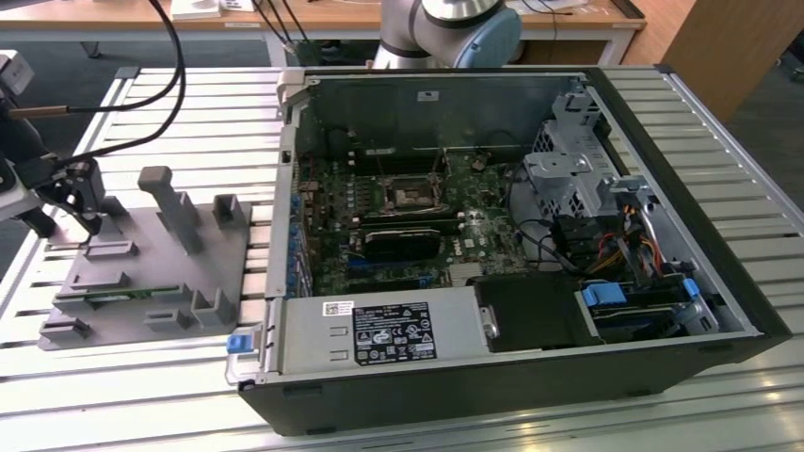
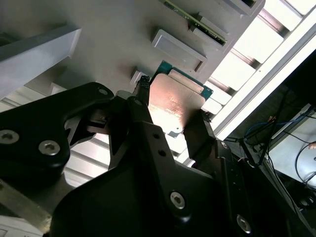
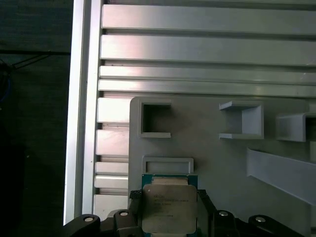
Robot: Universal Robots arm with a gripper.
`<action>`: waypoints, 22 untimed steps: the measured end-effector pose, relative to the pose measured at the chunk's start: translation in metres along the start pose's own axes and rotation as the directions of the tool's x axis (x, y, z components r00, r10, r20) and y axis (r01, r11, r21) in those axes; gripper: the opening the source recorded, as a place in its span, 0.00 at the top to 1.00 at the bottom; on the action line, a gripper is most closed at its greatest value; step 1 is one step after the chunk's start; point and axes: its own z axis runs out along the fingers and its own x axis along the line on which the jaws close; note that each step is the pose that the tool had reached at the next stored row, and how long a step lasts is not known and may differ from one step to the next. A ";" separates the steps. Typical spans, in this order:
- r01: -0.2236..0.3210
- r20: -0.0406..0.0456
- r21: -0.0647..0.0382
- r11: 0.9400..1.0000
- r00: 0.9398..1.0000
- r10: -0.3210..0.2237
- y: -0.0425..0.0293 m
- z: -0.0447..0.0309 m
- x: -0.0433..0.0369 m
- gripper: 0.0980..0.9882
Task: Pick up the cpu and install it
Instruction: 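Pick up the cpu and move it towards the insertion slot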
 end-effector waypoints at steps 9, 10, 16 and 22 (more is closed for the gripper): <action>0.000 0.000 0.000 1.000 1.000 0.000 0.0001 -0.0017 0.0000 0.52; 0.000 0.000 0.000 1.000 1.000 0.000 0.0001 -0.0019 0.0000 0.52; 0.000 0.000 0.000 1.000 1.000 0.000 0.0001 -0.0029 0.0000 0.52; 0.000 0.000 0.000 1.000 1.000 0.000 0.0002 -0.0039 0.0000 0.52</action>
